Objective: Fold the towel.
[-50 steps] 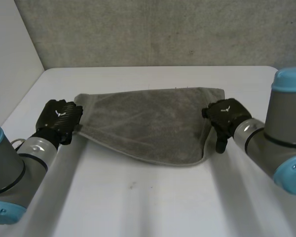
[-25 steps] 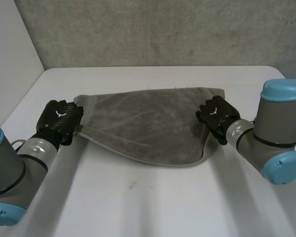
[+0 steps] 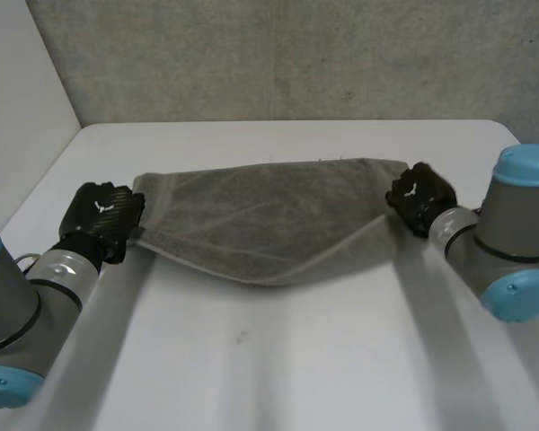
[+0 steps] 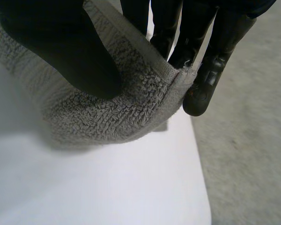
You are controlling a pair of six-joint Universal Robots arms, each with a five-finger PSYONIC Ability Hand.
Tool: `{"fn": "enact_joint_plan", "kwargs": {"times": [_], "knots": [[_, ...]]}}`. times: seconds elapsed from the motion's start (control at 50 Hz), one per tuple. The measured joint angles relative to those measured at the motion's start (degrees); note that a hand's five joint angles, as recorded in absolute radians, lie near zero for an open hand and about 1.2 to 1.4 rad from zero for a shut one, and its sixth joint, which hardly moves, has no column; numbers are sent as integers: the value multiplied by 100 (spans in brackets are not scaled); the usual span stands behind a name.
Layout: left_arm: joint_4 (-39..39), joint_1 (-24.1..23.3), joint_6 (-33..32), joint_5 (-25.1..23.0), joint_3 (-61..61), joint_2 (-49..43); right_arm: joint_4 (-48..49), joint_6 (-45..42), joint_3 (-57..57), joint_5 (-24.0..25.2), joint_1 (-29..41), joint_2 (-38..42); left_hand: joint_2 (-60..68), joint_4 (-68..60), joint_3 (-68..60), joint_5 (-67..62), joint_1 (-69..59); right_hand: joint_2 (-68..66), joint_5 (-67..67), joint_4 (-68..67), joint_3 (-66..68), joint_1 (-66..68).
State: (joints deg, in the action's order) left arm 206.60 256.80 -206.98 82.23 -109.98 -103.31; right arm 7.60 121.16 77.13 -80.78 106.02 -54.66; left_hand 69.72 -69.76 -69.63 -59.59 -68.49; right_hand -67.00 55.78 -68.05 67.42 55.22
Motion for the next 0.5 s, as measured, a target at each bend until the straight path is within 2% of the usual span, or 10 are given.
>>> {"fn": "enact_joint_plan", "kwargs": {"times": [0.08, 0.12, 0.14, 0.16, 0.18, 0.2, 0.24, 0.32, 0.4, 0.5], "knots": [[-294, 8, -4, 7, 118, 279, -177, 745, 30, -15, -218, -640, 0, 0, 0, 0, 0, 0, 17, -1, 2, 0], [-294, 8, -4, 7, 118, 279, -177, 745, 30, -15, -218, -640, 0, 0, 0, 0, 0, 0, 17, -1, 2, 0], [-821, 40, 3, 18, 326, 720, -464, 1232, 33, -18, -379, -1104, 0, 0, 0, 0, 0, 0, 17, -1, 2, 0], [-959, 54, 3, 19, 378, 818, -716, 1463, 24, -14, -489, -1377, 0, 0, 0, 0, 0, 0, 18, -1, 2, 0], [-959, 54, 3, 19, 378, 818, -716, 1463, 24, -14, -489, -1377, 0, 0, 0, 0, 0, 0, 18, -1, 2, 0], [-1343, 102, 1, 21, 538, 1072, -913, 1570, 8, -10, -564, -1543, 0, 0, 0, 0, 0, 0, 18, -1, 2, 0], [-2120, 217, -6, 14, 854, 1453, -1964, 1786, -126, 39, -891, -2179, 0, 0, -1, 0, 0, 0, 19, -11, 2, 0], [-3319, 358, -22, -21, 1358, 1807, -3138, 1709, -268, 99, -1137, -2647, 1, -1, -2, -1, 0, 0, 20, -11, 2, 0], [-4299, 409, -51, -85, 1757, 1886, -3894, 1415, -275, 126, -1217, -2794, 2, -1, -3, -5, 0, 0, 21, -11, 2, 0], [-4715, 409, -234, -133, 1924, 1596, -4138, 1106, -140, 90, -1187, -2629, 2, -1, -3, -5, 0, 0, 21, -11, 2, 0]]}}
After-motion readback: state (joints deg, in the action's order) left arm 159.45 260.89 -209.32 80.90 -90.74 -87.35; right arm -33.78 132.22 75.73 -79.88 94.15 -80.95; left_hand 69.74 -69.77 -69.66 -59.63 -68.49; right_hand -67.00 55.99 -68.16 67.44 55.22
